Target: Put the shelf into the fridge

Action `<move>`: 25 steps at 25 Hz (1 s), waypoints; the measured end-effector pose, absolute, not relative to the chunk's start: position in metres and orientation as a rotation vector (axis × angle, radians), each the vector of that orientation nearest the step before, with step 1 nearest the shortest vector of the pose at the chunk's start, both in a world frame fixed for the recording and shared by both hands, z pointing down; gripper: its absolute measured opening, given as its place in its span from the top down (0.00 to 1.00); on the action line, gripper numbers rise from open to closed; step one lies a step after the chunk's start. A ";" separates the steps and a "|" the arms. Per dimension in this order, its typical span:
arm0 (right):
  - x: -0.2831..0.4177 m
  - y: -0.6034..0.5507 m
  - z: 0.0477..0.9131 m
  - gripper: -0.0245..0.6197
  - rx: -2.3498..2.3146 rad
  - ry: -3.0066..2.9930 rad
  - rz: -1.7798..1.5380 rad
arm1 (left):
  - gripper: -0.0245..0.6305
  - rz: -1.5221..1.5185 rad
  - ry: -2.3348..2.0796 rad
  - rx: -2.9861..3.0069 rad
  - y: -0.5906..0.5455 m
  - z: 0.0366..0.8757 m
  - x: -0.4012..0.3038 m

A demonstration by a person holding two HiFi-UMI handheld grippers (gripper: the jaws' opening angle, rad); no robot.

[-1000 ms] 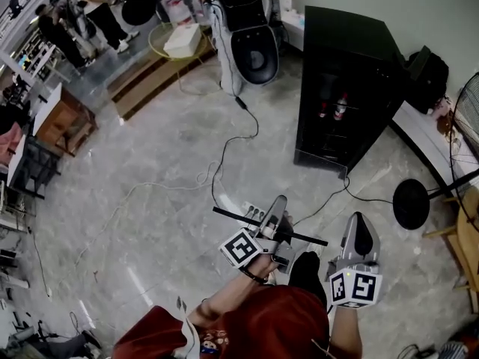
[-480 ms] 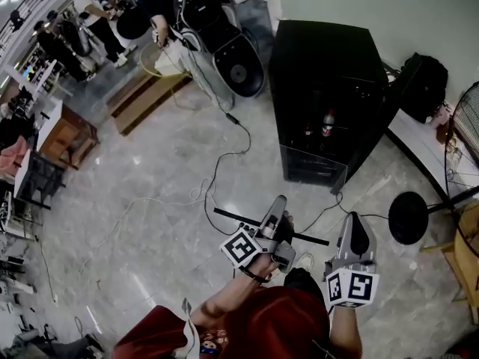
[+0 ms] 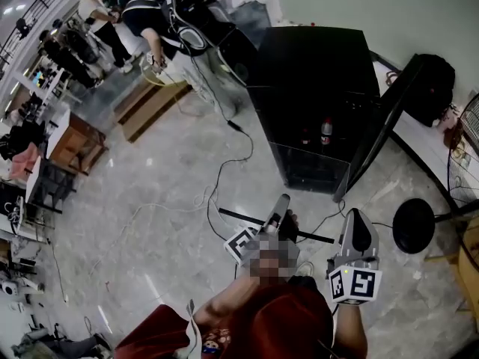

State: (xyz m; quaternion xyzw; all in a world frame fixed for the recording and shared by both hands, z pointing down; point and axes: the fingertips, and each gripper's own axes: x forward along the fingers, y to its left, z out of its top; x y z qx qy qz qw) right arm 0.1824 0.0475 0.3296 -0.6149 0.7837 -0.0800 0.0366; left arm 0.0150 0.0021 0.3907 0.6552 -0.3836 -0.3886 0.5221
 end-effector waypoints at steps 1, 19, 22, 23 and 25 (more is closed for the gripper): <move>0.186 0.043 0.330 0.96 -1.891 2.397 -0.245 | 0.94 -0.928 -0.925 1.573 -0.003 0.391 0.017; 0.186 -0.027 0.360 0.96 -2.060 2.403 -0.271 | 0.94 -0.908 -0.788 1.471 -0.085 0.450 0.050; 0.185 -0.032 0.366 0.96 -2.078 2.414 -0.288 | 0.94 -0.902 -0.772 1.451 -0.095 0.459 0.057; 0.184 -0.033 0.368 0.96 -2.082 2.425 -0.293 | 0.94 -0.905 -0.769 1.441 -0.098 0.462 0.058; 0.181 -0.037 0.374 0.96 -2.085 2.445 -0.300 | 0.94 -0.916 -0.771 1.428 -0.106 0.466 0.057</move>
